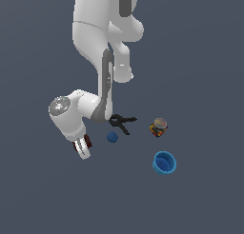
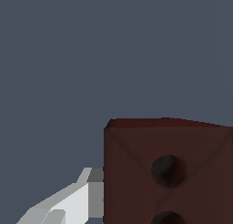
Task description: Pick up a designated object from a clutter of objects.
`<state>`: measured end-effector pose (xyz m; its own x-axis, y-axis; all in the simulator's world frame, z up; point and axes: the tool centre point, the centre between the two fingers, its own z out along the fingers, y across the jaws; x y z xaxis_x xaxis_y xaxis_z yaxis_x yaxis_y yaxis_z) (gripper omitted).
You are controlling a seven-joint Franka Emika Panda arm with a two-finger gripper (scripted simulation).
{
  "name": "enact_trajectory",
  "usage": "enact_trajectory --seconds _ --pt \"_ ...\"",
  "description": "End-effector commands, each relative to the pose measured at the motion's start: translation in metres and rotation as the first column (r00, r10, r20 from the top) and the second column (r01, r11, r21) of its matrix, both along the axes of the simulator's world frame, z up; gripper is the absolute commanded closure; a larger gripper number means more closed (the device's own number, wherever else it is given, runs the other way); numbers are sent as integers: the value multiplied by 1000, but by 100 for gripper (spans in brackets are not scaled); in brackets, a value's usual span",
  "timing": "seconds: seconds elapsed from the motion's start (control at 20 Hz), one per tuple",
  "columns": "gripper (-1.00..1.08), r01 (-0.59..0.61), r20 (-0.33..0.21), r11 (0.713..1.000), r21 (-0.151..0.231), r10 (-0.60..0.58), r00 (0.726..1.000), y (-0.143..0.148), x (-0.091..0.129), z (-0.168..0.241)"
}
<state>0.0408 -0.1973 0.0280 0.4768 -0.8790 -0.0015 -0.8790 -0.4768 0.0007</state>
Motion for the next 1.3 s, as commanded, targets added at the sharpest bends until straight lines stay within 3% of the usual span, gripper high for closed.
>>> enact_trajectory --seconds 0.0,0.5,1.25 --pt "108 -1 2 1000 0 1 1000 2 1 4" --pt "108 0 2 1000 0 0 1000 31 11 59" --pt "108 2 1 1000 -4 -2 1000 113 39 218"
